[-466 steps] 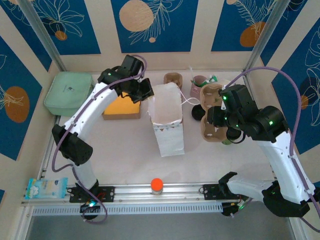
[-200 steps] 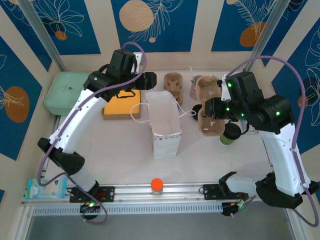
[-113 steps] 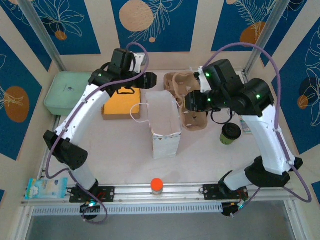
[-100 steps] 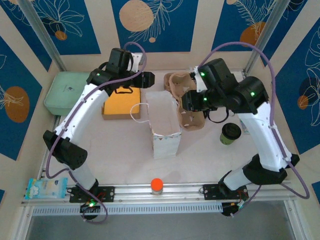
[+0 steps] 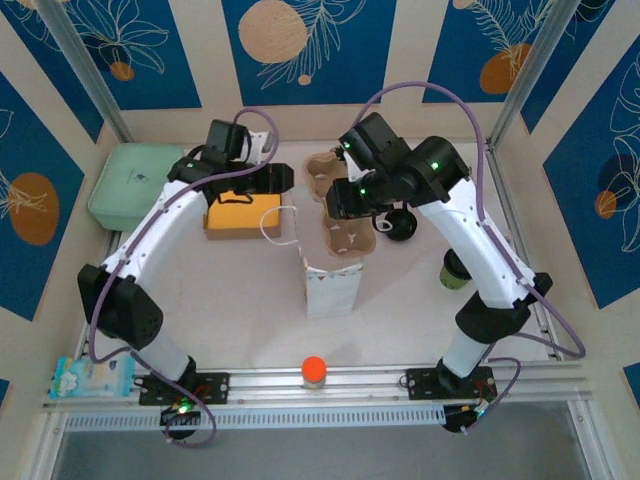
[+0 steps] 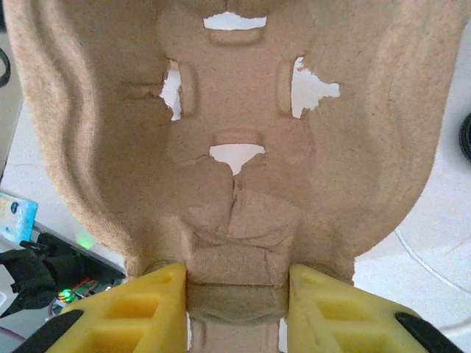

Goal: Pack the takeout coffee

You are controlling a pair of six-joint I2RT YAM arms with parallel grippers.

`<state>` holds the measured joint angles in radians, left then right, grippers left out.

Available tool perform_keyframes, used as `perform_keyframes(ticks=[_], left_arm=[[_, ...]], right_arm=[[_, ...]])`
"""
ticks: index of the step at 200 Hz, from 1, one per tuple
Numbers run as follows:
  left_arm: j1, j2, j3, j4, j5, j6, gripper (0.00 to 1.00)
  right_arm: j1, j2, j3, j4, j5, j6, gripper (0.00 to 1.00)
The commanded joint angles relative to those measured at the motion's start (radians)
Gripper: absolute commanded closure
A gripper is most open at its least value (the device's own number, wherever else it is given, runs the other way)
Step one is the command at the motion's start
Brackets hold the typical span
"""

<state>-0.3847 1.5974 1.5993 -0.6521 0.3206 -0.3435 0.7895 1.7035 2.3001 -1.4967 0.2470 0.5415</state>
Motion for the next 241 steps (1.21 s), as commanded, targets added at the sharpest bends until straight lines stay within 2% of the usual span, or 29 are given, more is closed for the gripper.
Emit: perform_keyframes(ticks=[1,66,123,135,199,241], left_arm=[[0.022,-0.094,-0.052,0.081,0.069,-0.030,0.36],[0.024,-0.163,-0.147,0.109,0.159,-0.033,0.36],[0.025,-0.189,-0.202,0.097,0.148,-0.008,0.39],[0.026,-0.195,-0.219,0.108,0.161,-0.014,0.41],[0.025,-0.239,-0.292,0.151,0.179,-0.047,0.69],[0.025,-0.260,-0.315,0.170,0.201,-0.070,0.80]], right_arm=[[0.015,0.028,0.055,-0.014,0.004,0.020,0.66],[0.036,0.088,0.073,-0.021,0.060,0.040,0.67],[0.046,0.116,0.054,-0.028,0.097,0.052,0.67],[0.049,0.119,0.047,-0.025,0.102,0.057,0.67],[0.063,0.142,0.036,-0.030,0.131,0.069,0.67],[0.079,0.157,0.026,-0.035,0.161,0.081,0.68]])
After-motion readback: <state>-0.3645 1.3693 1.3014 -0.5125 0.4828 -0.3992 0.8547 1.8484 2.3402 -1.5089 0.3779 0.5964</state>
